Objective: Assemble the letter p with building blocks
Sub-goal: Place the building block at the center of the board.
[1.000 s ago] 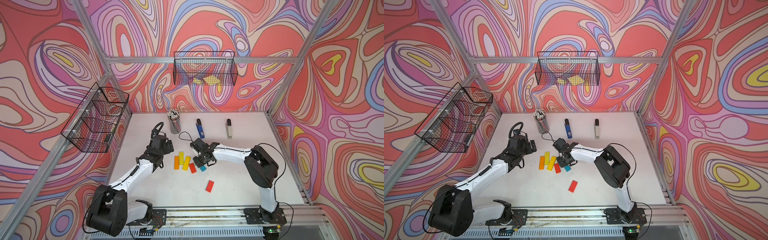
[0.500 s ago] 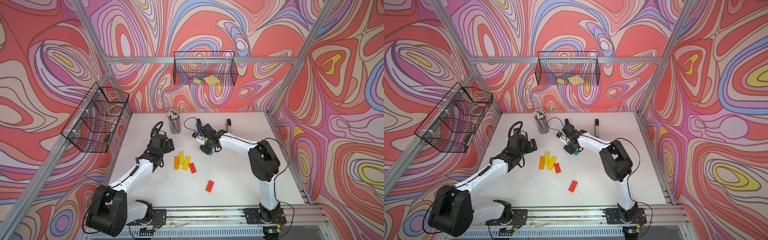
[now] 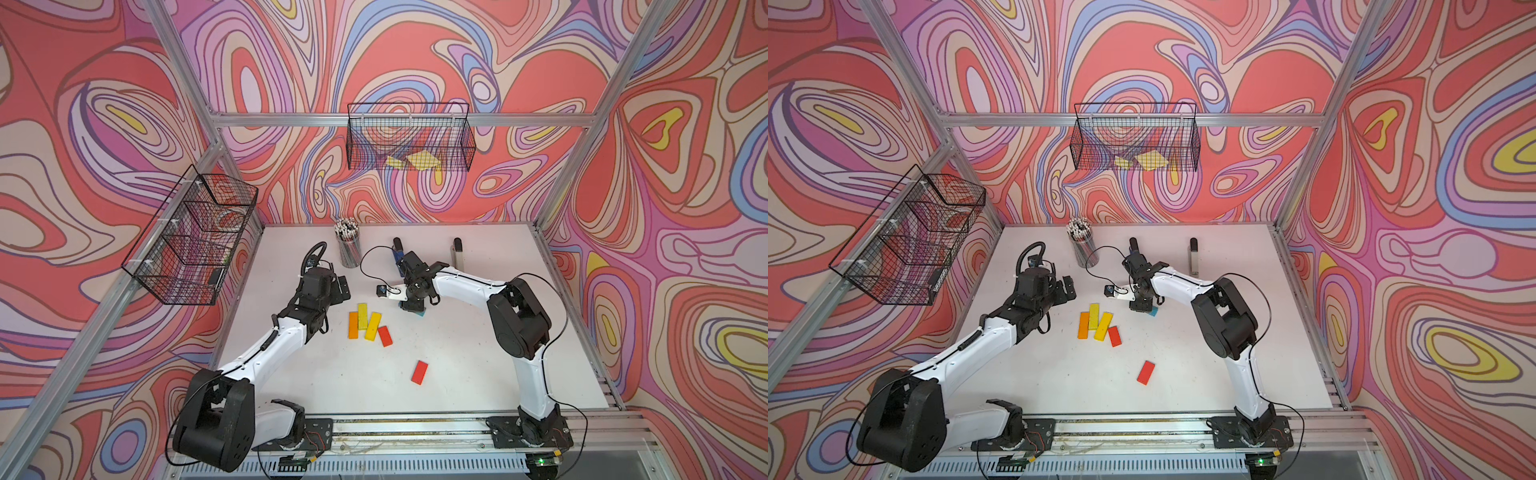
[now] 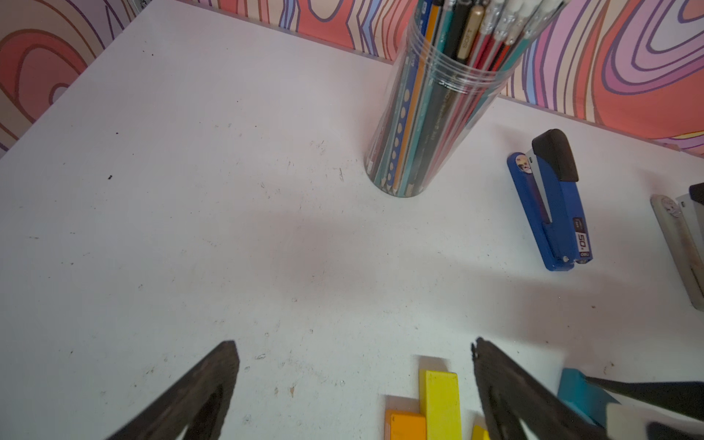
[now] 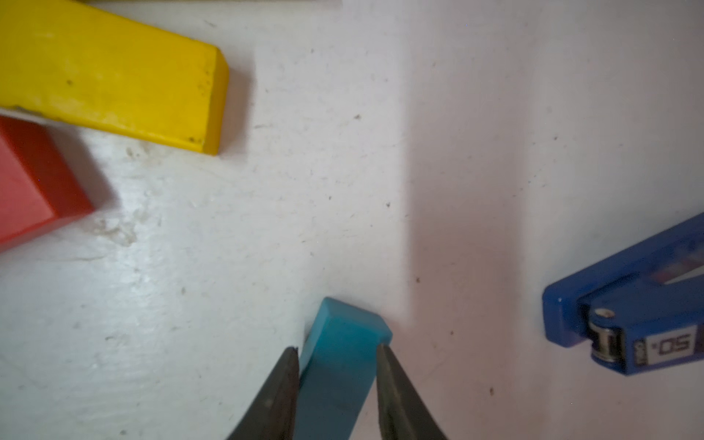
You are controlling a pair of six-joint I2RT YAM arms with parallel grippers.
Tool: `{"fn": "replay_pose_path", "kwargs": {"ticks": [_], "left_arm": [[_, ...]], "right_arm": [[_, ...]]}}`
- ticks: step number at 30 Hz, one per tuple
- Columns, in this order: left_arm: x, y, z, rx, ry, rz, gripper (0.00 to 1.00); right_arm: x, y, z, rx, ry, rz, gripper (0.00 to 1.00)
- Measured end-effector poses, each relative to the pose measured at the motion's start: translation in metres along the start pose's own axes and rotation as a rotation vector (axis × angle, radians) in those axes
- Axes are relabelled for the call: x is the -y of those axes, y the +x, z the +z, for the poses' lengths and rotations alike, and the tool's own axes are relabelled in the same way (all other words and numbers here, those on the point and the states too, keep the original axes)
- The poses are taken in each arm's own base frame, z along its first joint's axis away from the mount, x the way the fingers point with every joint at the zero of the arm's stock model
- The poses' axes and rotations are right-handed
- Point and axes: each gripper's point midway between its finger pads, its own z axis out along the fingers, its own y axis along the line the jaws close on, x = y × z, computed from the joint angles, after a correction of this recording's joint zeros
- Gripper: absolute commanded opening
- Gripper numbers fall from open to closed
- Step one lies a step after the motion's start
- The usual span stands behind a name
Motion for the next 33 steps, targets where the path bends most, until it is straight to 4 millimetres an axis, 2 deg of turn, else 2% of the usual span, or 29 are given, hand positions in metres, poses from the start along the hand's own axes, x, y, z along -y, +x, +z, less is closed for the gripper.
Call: {"fn": "replay_pose_path", "kwargs": {"ticks": [4, 10, 16, 23, 27, 33], "left_arm": [[0.000, 0.000, 0.000, -0.002, 0.000, 0.000, 0.99], [0.000, 0.000, 0.000, -0.002, -0.001, 0.000, 0.99], [0.000, 0.000, 0.000, -0.001, -0.001, 0.001, 0.99], [-0.001, 0.000, 0.000, 0.001, -0.003, 0.002, 0.99], [-0.001, -0.002, -0.001, 0.005, -0.003, 0.004, 0.99], [0.000, -0.004, -0.002, 0.009, -0.001, 0.007, 0.99]], "right_arm": [[0.001, -0.003, 0.002, 0.011, -0.006, -0.016, 0.58], [0.001, -0.008, -0.001, 0.035, -0.018, 0.055, 0.62], [0.006, -0.011, -0.005, 0.058, -0.030, 0.182, 0.75], [0.021, 0.004, -0.007, 0.061, -0.009, 0.457, 0.73], [0.014, 0.017, -0.012, 0.050, -0.032, 0.578, 0.70], [0.003, 0.018, -0.012, 0.047, -0.076, 0.655, 0.66]]}}
